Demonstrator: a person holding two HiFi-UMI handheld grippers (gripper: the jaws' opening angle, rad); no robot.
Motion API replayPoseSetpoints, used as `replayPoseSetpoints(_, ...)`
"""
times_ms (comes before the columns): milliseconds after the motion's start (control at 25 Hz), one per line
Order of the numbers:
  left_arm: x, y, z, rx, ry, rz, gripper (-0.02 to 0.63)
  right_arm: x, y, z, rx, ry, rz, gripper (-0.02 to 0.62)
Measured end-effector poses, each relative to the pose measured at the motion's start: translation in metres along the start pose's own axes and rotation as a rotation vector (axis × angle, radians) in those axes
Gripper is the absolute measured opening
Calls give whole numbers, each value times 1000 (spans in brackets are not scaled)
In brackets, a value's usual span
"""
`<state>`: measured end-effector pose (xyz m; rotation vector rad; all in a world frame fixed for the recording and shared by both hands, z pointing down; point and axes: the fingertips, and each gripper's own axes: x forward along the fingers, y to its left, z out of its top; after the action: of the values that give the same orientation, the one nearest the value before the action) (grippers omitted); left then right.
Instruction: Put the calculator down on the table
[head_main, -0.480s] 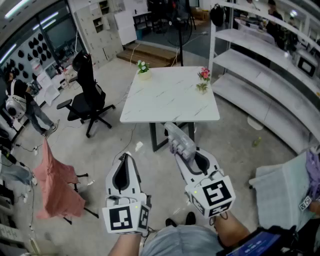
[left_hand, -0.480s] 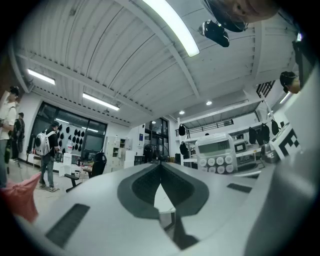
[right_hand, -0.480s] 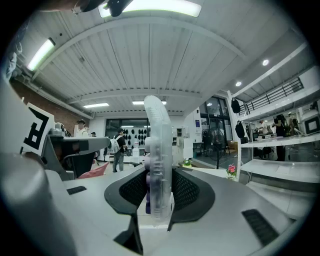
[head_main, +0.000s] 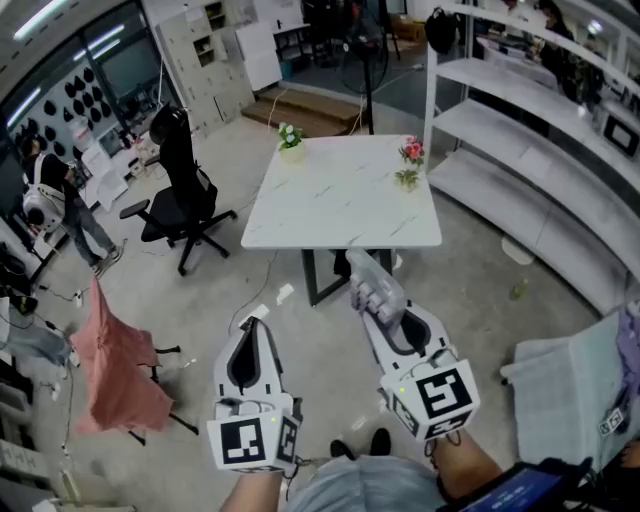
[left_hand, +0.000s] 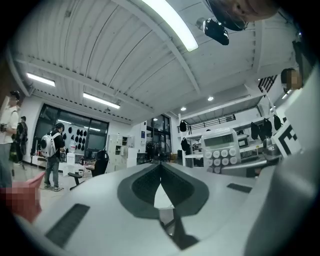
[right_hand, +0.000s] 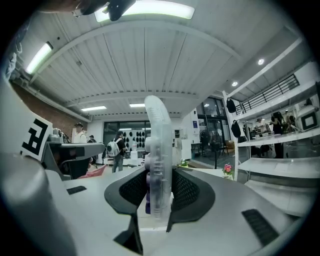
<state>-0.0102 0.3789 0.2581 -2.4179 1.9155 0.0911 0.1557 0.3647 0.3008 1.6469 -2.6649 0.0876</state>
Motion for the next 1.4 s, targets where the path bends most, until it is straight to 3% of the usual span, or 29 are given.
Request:
replayPoseSetpoints(200, -16, 8, -10, -4, 20, 39, 8, -2, 3, -6, 4, 8, 10, 144)
replayPoseSetpoints(440, 13, 7, -35, -10, 67, 83, 8, 25, -26, -23, 29, 44, 42, 144)
replayPoseSetpoints(920, 102, 91, -89, -81, 130, 121, 8, 147, -17, -62, 24, 149, 79, 144)
replayPoseSetpoints(1120, 152, 128, -81, -74, 116, 111, 8, 209, -12, -48, 20, 139, 96, 144)
replayPoseSetpoints(1400, 208, 167, -38, -40, 18, 67, 8, 269, -9, 1, -10, 44, 79, 144)
